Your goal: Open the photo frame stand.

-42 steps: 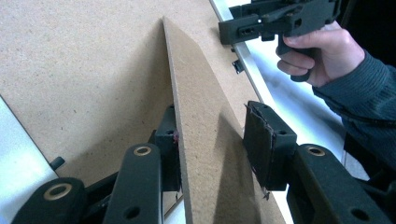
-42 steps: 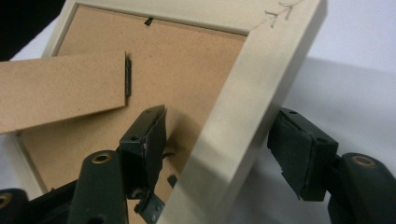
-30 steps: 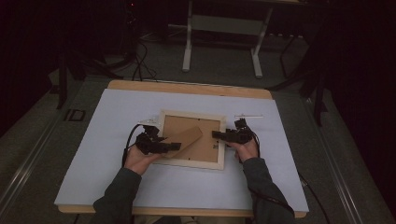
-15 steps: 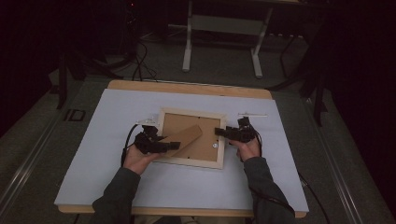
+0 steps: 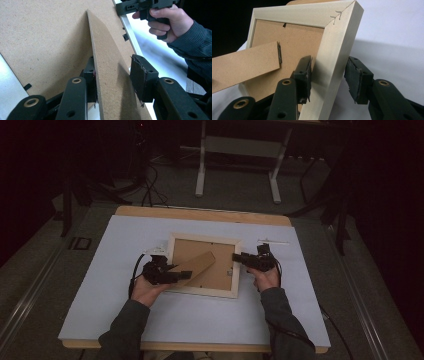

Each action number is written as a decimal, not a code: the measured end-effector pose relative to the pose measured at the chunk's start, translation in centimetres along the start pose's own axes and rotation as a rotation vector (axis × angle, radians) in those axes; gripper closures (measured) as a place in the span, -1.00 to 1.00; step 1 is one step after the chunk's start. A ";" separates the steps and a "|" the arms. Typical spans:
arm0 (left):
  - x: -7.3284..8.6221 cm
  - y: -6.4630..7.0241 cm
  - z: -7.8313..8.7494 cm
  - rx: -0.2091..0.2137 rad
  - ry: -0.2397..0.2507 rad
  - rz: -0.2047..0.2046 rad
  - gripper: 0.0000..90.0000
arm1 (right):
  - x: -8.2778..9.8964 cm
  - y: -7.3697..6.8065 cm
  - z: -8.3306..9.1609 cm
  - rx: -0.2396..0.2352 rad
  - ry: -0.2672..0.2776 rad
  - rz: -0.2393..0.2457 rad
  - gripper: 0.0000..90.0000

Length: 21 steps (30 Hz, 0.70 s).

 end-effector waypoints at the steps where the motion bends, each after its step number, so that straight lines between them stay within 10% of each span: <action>1: 0.0 0.0 0.0 0.000 0.000 0.000 0.36 | 0.0 0.0 0.0 0.000 0.000 0.000 0.27; 21: 0.1 0.0 -0.3 -0.004 -0.032 -0.031 0.47 | -1.7 -1.0 0.8 0.018 0.081 0.054 0.35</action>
Point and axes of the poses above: each handheld gripper's, and its own axes: z roughly backward along the jaws, x roughly out of its underside, y roughly to its right, the point moved 9 cm from there along -z, roughly forward along the jaws, and after that the axes turned 5 degrees about -x, right-handed, at the moved point
